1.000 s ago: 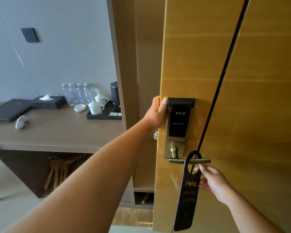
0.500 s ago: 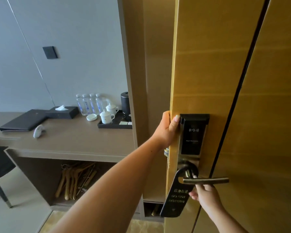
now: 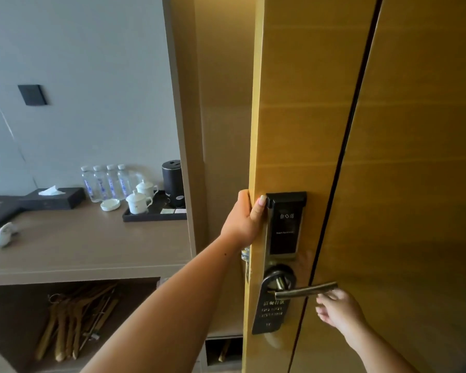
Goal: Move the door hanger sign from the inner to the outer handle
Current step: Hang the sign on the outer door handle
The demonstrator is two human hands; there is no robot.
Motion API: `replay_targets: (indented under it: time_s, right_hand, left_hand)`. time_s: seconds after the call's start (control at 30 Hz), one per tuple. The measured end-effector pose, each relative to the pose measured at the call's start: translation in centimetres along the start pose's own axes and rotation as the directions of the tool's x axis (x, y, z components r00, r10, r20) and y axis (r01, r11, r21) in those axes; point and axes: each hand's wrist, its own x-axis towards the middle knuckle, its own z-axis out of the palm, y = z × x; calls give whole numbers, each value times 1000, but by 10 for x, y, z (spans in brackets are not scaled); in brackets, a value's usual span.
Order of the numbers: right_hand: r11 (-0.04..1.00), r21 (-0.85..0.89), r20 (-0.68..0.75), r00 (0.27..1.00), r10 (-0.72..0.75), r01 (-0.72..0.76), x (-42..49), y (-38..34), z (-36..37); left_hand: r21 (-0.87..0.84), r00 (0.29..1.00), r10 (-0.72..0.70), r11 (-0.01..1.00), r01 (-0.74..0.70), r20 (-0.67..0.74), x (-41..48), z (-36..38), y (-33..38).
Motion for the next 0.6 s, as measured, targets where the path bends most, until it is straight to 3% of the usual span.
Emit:
replay_targets:
  time_s: [0.3,0.6]
  right_hand:
    - [969,-145,-140,965,-220,200,-23,-32,-32]
    - [924,5,-165,912,-376,381,-80,-58,-45]
  left_hand:
    - [211,989,49,977,-19,-138,-21,8,4]
    - [234,964,107,971,-49,-243,-73,24,25]
